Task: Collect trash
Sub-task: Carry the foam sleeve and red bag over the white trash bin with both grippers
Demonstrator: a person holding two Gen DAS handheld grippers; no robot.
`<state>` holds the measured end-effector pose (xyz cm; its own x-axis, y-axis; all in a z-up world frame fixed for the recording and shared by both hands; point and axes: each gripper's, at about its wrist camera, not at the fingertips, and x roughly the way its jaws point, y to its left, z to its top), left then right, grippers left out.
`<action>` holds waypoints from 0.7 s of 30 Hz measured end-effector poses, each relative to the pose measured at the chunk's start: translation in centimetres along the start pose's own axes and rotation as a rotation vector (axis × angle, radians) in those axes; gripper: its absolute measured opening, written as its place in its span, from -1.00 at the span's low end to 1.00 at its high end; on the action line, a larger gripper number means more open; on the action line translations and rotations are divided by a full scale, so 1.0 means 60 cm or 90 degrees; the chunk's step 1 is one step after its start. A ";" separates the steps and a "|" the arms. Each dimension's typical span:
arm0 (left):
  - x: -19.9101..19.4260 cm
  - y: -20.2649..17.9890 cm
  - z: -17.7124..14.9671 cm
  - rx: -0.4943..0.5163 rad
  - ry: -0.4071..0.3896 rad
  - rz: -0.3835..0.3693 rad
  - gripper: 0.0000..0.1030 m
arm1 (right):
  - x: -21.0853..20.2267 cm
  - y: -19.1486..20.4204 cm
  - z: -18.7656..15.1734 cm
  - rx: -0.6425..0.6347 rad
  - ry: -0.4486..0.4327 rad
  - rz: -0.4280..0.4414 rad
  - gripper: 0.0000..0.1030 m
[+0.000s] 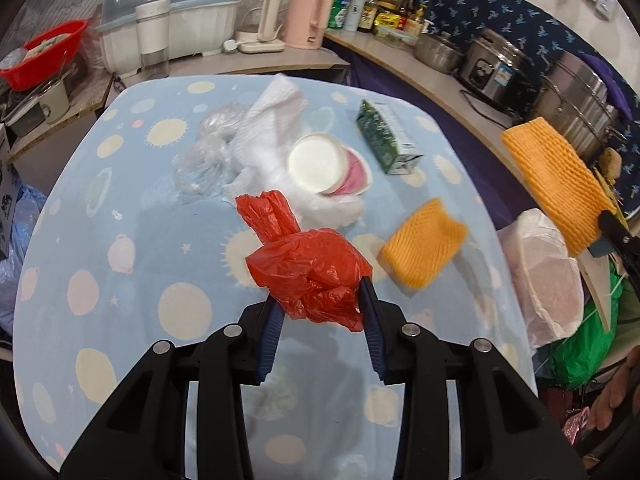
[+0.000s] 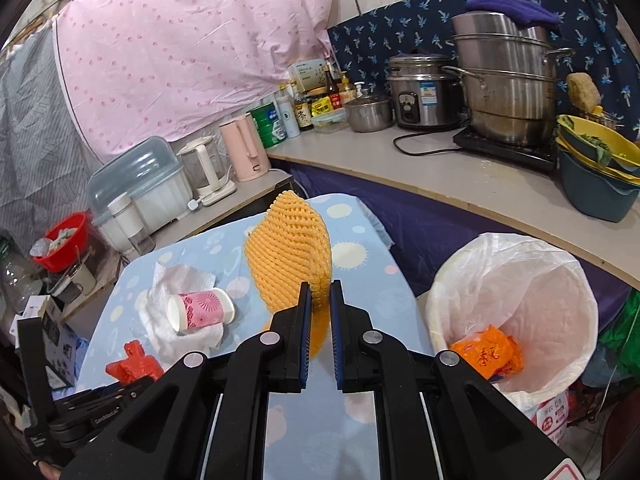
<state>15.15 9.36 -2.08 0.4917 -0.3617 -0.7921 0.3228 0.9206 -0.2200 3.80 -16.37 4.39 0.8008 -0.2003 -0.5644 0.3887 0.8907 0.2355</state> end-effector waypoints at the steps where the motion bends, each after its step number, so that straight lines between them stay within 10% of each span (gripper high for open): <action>1: -0.006 -0.012 0.000 0.007 -0.004 -0.006 -0.31 | -0.004 -0.007 0.000 0.003 -0.002 -0.004 -0.83; 21: 0.001 -0.295 -0.022 0.184 0.004 -0.111 -0.31 | -0.068 -0.255 -0.040 0.133 -0.011 -0.143 -0.83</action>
<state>8.42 -6.75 1.02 0.4036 -0.5084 -0.7607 0.6187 0.7641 -0.1825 -6.52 -28.19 1.18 0.6908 -0.3918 -0.6077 0.6414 0.7199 0.2651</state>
